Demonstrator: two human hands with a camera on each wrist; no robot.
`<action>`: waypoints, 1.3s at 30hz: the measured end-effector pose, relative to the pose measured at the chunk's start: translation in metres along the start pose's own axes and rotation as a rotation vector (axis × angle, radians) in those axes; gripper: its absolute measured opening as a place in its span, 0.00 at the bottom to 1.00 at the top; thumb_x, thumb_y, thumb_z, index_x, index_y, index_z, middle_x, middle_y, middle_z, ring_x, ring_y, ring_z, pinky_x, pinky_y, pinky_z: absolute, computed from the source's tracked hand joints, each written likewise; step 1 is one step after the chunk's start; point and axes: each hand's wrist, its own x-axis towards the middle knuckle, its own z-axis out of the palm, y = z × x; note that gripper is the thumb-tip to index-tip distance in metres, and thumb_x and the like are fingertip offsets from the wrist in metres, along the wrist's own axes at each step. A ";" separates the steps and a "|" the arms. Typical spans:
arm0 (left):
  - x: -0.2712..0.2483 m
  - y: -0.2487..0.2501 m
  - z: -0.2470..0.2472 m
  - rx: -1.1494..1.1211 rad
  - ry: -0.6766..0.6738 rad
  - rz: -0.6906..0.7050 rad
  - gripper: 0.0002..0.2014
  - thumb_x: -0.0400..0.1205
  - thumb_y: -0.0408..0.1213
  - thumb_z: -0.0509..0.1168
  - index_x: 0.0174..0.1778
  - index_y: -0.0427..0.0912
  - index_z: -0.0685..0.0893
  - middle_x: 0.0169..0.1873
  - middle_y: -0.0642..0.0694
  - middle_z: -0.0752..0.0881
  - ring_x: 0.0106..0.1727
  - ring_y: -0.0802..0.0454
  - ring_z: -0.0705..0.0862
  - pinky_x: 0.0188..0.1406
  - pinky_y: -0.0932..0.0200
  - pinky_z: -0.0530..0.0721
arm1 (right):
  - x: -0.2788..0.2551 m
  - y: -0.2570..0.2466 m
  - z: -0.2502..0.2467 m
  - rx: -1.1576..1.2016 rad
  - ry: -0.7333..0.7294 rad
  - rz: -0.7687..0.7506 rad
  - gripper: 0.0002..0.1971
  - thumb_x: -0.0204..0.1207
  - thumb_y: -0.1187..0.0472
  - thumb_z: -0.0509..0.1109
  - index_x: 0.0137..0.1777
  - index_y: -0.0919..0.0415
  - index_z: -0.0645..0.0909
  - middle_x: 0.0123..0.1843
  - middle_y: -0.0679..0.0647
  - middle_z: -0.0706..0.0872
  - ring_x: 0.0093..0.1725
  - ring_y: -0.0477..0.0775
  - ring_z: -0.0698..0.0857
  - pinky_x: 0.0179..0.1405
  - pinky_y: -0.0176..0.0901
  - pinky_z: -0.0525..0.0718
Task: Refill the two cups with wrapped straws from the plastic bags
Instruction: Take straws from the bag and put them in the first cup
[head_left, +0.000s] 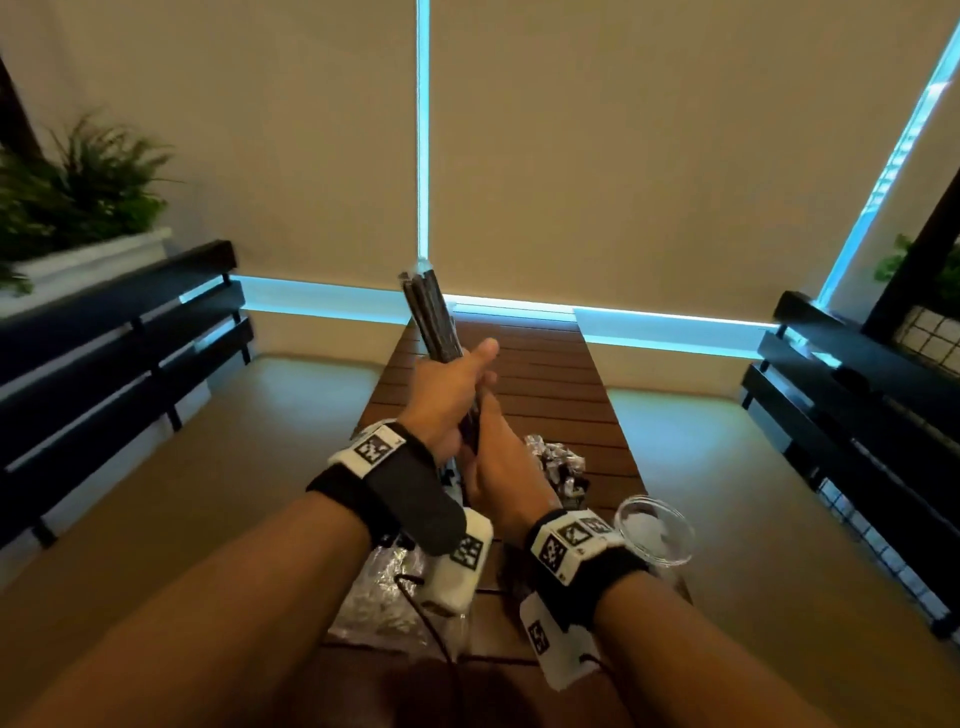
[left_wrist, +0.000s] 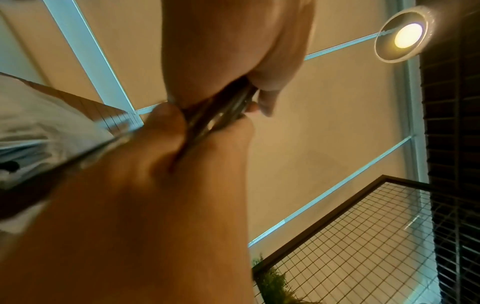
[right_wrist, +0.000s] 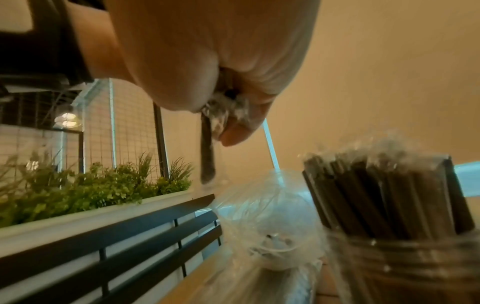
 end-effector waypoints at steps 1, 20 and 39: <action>0.002 -0.003 -0.002 0.062 0.057 0.063 0.10 0.79 0.41 0.74 0.50 0.40 0.83 0.34 0.47 0.83 0.36 0.54 0.83 0.36 0.55 0.83 | 0.000 0.003 0.003 0.021 -0.016 -0.024 0.28 0.81 0.56 0.67 0.77 0.48 0.58 0.61 0.44 0.82 0.56 0.46 0.84 0.49 0.41 0.83; 0.004 -0.024 -0.001 0.611 -0.010 0.607 0.13 0.78 0.34 0.74 0.57 0.46 0.82 0.39 0.57 0.82 0.40 0.59 0.81 0.41 0.64 0.81 | 0.031 -0.031 -0.085 0.049 0.328 0.015 0.24 0.84 0.44 0.55 0.77 0.50 0.71 0.59 0.48 0.83 0.55 0.39 0.81 0.59 0.28 0.77; 0.036 -0.081 0.031 0.201 0.036 0.289 0.12 0.80 0.41 0.73 0.37 0.41 0.78 0.33 0.49 0.80 0.39 0.53 0.82 0.45 0.53 0.82 | -0.038 0.102 -0.005 -0.267 0.272 0.702 0.40 0.64 0.39 0.79 0.72 0.46 0.62 0.65 0.54 0.78 0.61 0.63 0.84 0.56 0.58 0.85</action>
